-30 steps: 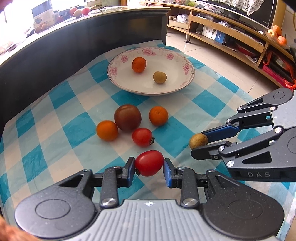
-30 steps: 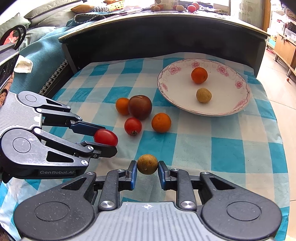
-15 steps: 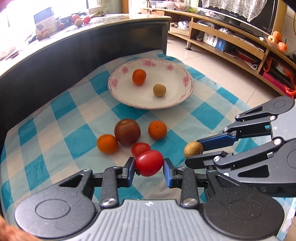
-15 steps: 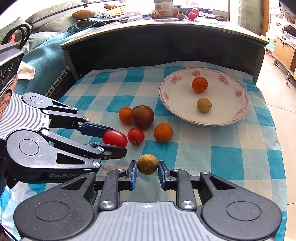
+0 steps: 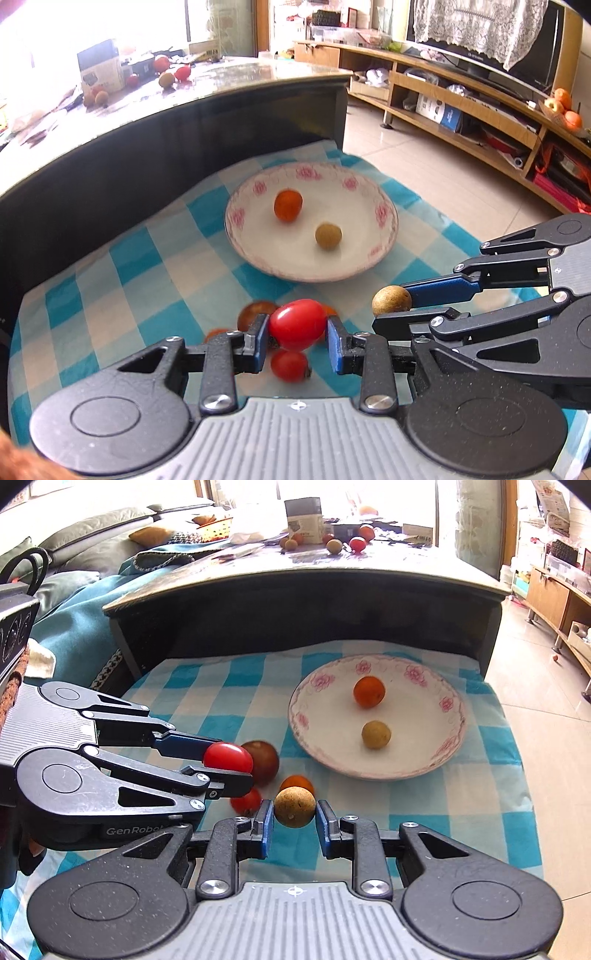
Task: Organize fruits
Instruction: 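Carry the tomato and brown fruit together over the white plate, then open both tools to drop the tomato and brown fruit into the plate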
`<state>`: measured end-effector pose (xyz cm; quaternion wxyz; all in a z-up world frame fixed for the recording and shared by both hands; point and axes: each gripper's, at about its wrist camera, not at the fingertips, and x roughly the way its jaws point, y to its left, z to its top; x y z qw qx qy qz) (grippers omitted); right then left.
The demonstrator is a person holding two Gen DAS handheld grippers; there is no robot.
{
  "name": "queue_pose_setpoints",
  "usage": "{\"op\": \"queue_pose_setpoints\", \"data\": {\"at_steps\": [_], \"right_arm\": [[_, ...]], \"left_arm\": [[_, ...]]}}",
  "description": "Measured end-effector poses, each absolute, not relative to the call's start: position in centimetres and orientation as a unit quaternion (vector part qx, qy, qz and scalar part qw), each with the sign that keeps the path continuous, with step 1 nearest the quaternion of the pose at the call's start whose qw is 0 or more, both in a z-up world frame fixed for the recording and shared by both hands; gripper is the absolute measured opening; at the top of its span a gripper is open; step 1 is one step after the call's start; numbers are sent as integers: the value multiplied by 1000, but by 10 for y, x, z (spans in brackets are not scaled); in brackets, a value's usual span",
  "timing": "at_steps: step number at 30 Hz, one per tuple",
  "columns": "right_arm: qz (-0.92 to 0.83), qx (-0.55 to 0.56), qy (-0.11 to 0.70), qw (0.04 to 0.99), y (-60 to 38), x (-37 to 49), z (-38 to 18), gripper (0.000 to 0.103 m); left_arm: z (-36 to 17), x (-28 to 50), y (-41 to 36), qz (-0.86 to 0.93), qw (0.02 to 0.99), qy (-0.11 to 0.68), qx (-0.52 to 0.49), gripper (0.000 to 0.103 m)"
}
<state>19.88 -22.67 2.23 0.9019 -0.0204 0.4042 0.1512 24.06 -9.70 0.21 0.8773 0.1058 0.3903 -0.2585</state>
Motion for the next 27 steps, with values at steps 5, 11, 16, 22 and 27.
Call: {"op": "queue_pose_setpoints", "data": {"at_steps": [5, 11, 16, 22, 27], "right_arm": [[133, -27, 388, 912, -234, 215, 25, 20], [109, -29, 379, 918, -245, 238, 23, 21], [99, -39, 380, 919, -251, 253, 15, 21], [89, -47, 380, 919, -257, 268, 7, 21], [87, -58, 384, 918, -257, 277, -2, 21]], "left_arm": [[2, 261, -106, -252, 883, 386, 92, 40], [-4, 287, -116, -244, 888, 382, 74, 40], [-15, 304, -127, -240, 887, 386, 79, 40], [-24, 318, -135, -228, 889, 390, 79, 40], [-33, 325, -137, -222, 888, 393, 82, 40]]}}
